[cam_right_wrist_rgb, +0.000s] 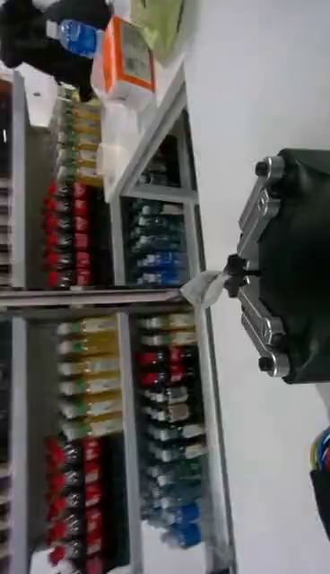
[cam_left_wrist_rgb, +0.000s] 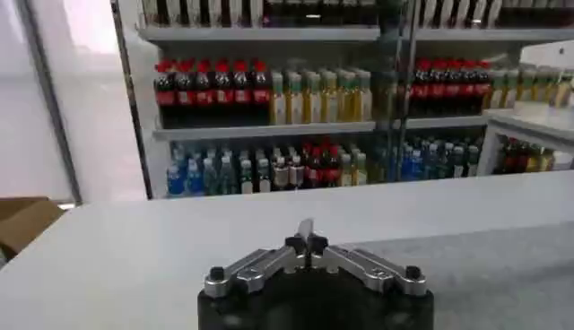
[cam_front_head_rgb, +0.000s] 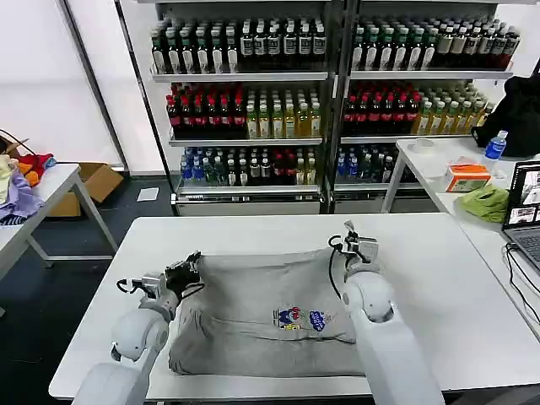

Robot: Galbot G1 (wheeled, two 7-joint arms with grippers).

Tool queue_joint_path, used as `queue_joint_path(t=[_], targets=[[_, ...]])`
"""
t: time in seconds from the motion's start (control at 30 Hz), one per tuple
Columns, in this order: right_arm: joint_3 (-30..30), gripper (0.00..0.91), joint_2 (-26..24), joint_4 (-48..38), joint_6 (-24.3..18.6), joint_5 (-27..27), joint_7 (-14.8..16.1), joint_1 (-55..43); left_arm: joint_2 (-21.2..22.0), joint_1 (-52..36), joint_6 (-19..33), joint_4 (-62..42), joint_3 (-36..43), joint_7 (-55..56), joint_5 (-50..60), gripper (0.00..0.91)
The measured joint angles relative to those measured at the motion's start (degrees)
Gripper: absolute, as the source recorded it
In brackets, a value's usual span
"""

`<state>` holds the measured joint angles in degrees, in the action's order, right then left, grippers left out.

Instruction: Fold and organize the clothes.

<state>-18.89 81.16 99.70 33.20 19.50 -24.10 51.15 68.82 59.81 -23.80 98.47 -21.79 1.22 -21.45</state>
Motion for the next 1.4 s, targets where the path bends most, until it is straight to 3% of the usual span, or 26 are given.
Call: queue_joint_path(t=[0.67,1.4], targets=[[-0.53,0.000,-1.80,17.88,-0.02,-1.90,-0.58,16.08,-0.30,12.06,0.63,9.32,-3.40,-0.70,2.15,0.000],[-1.06,0.000,-3.14,23.39,-1.13,-4.35,-1.74,30.16,0.22,19.34,2.37,10.28,-4.04,-1.58,3.76,0.000]])
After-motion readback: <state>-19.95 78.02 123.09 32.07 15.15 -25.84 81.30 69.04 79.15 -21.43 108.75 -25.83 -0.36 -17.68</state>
